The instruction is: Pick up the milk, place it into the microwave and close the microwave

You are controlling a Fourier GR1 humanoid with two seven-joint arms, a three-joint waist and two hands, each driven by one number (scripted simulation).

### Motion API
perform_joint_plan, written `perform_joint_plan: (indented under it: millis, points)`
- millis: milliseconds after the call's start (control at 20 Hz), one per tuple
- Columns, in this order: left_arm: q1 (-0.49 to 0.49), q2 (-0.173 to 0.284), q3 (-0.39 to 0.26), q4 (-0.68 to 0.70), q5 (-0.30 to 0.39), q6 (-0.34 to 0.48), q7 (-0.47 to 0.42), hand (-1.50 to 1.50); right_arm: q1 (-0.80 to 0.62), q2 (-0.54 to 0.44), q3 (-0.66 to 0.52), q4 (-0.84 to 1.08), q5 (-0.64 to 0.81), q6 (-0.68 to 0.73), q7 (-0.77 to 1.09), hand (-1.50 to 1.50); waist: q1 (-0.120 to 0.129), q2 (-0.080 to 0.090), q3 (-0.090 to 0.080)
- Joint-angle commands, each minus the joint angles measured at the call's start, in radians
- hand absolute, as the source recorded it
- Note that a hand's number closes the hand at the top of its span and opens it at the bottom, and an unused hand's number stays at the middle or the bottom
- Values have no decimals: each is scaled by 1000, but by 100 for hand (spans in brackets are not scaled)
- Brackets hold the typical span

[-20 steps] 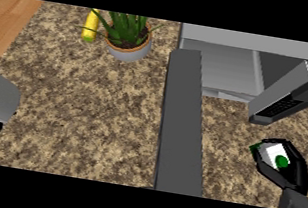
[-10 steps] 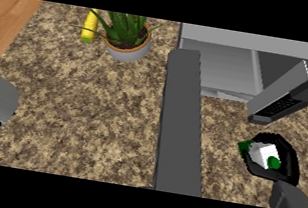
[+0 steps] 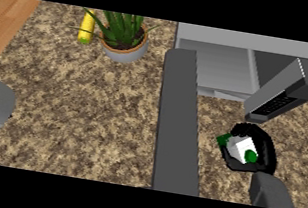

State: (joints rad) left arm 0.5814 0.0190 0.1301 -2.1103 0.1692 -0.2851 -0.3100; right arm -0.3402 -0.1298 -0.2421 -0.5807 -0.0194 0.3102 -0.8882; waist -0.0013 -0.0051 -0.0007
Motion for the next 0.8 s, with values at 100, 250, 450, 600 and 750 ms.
perform_joint_plan:
  millis: [100, 250, 450, 600, 750]
  points:
    - [58, 7, 28, -21, 23, -37, -12, -150, 135, 110, 110, -360, -9, -24, 157, 150, -12, -5, -2]
    - [53, -6, 32, 25, 7, -42, -57, -150, 286, 126, 193, -582, -44, -44, 246, 150, -17, -6, -2]
    - [2, 36, 81, -19, 84, -33, 40, -150, 392, 128, 291, -834, -145, -120, 451, 150, -18, -3, -1]
    - [34, 22, 85, -18, 106, -66, 20, -150, 470, 129, 336, -1005, -164, -192, 540, 150, -5, 0, 0]
    - [68, 6, 96, 39, 66, -125, -76, -150, 486, 129, 454, -1015, -132, -311, 511, 150, 5, 2, 0]
